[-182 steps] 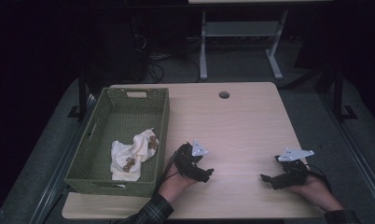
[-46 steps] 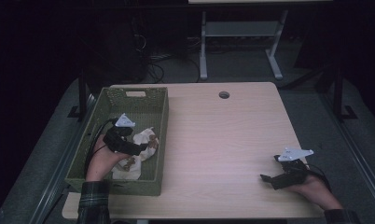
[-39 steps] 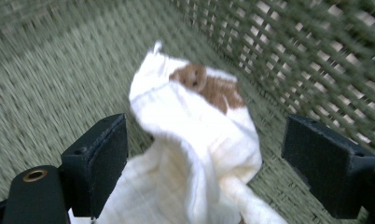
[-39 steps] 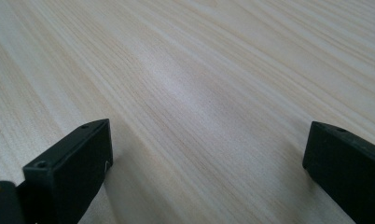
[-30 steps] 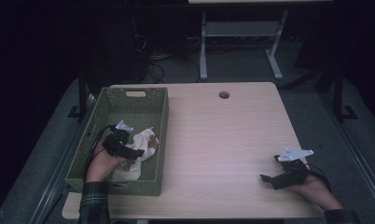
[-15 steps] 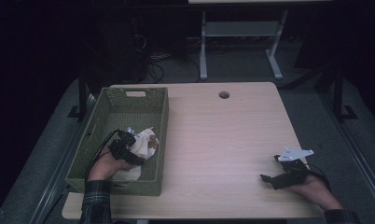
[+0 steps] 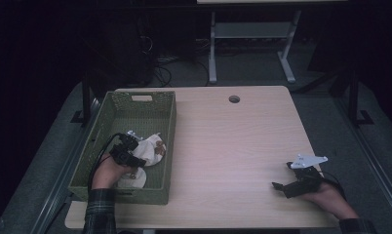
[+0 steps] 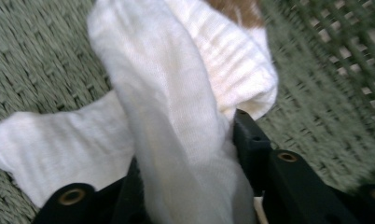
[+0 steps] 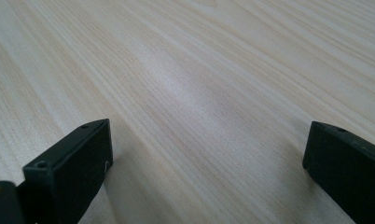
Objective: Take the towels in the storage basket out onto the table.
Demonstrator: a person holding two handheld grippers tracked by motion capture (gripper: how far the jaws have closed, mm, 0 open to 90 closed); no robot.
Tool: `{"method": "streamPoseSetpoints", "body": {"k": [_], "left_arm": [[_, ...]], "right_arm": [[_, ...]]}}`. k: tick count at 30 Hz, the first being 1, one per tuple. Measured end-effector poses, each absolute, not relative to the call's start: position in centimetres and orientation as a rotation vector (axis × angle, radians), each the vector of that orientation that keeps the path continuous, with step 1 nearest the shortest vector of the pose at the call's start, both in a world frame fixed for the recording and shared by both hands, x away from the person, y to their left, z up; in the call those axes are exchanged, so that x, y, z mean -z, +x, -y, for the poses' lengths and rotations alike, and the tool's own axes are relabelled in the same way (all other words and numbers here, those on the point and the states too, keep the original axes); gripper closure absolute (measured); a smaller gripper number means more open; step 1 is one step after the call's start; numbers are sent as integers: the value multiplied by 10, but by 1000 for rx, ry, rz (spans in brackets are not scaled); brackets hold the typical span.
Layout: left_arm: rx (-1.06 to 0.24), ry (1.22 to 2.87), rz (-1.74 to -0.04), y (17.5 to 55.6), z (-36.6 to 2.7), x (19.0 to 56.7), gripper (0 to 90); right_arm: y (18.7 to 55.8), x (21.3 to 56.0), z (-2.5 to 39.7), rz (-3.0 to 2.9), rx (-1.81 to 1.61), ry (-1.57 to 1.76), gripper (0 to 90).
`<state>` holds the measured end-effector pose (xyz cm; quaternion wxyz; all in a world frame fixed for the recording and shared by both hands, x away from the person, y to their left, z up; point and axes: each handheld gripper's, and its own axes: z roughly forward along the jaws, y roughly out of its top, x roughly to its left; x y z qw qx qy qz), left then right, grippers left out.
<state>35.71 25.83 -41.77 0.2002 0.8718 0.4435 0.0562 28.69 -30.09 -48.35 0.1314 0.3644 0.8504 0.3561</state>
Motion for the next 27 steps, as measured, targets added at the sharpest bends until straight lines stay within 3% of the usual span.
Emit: {"method": "streamPoseSetpoints", "body": {"k": [11, 27], "left_arm": [[-206, 2199, -1122, 352, -271, 393, 747], [-225, 2000, -1013, 345, -276, 360, 742]], "right_arm": [[287, 483, 301, -2470, -1034, 1057, 10], [287, 483, 301, -2473, -1034, 1052, 10]]}}
